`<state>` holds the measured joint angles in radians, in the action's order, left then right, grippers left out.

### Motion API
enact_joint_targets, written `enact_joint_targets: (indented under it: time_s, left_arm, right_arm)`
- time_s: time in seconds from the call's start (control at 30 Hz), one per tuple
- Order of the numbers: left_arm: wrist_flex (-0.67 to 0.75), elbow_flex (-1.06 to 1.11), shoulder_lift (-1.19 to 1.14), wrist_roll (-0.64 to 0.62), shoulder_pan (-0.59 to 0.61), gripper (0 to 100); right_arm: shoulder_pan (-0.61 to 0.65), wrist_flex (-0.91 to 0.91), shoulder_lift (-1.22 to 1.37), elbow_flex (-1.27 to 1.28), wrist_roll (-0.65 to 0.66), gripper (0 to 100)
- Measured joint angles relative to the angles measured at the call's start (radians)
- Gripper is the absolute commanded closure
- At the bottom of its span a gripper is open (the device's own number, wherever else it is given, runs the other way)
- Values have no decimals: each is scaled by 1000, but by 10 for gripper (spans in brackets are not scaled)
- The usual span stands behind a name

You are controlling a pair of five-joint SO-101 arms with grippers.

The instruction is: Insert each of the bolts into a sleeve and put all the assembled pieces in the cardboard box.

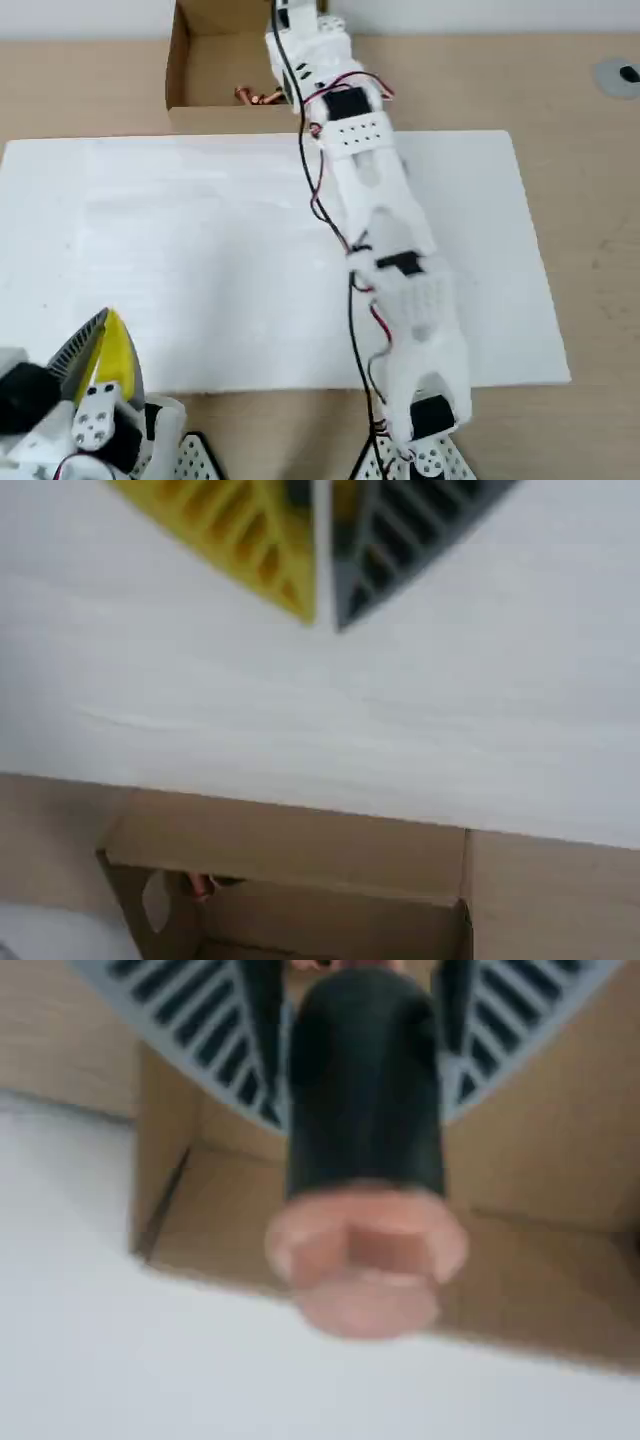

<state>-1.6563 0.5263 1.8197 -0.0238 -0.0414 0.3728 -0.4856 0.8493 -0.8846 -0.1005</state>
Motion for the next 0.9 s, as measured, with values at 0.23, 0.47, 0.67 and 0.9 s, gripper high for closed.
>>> enact_joint_targets:
  time_s: [0.23,0.47,0.67,0.9]
  left_arm:
    - [0,0,2,0,0,993]
    - [0,0,2,0,3,993]
    - [0,0,5,0,3,993]
    - [0,0,5,0,3,993]
  right_arm:
    - [0,-97,361,-387,0,988]
    - [0,-124,477,-443,0,986]
    - [0,-158,482,-443,0,902]
    - [0,-298,477,-463,-3,803]
